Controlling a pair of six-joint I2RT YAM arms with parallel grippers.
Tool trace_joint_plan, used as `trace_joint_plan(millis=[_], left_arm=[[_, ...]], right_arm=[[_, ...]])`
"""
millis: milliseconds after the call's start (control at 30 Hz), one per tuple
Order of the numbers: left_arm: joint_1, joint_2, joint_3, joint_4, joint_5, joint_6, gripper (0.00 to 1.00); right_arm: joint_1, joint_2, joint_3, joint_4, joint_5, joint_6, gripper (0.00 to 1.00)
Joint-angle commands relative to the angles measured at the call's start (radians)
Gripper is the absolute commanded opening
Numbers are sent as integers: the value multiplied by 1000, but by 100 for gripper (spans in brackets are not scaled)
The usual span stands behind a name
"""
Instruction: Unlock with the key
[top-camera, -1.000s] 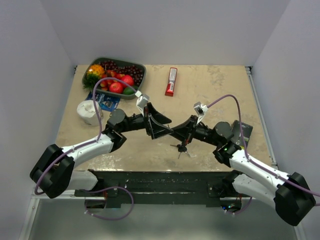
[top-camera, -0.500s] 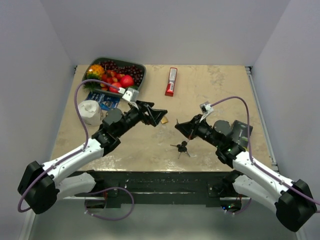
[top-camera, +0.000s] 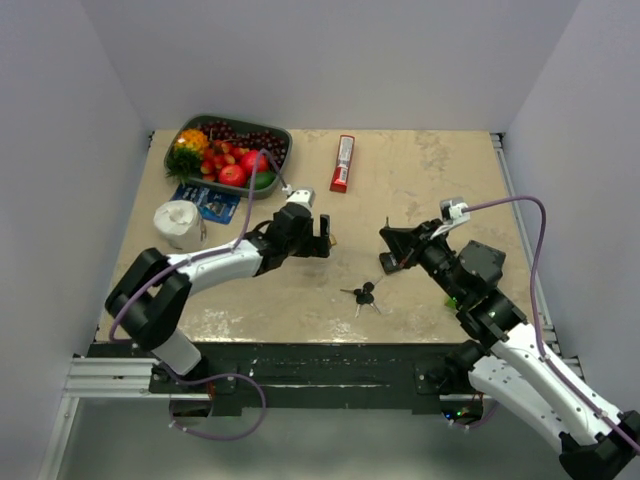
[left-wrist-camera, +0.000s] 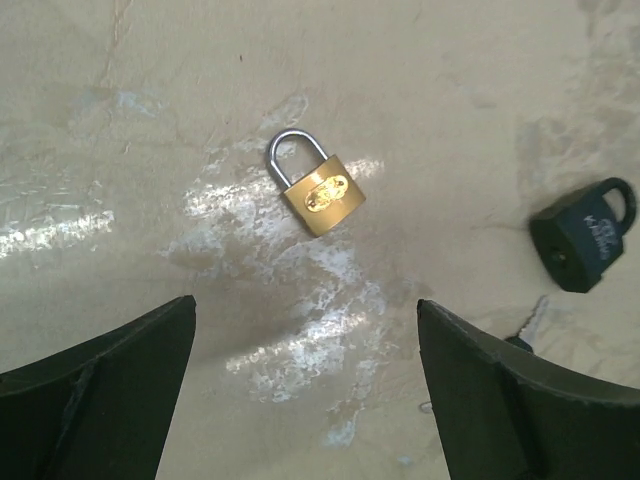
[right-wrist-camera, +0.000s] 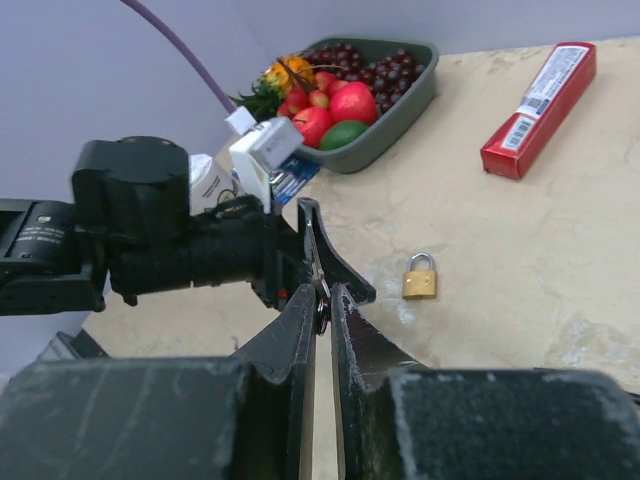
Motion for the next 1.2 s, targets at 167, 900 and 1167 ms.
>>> trace_joint_plan(millis=[167, 900, 1167], left_arm=[[-4, 258, 256, -183, 35, 21, 99], [25, 435, 365, -22, 162, 105, 99], [19, 426, 392, -166, -34, 108, 99]], right_arm=[[-2, -43, 9, -83, 38, -14, 0], [-2, -34, -11, -74, 24, -11, 0], [-1, -20, -19, -51, 18, -5, 0]])
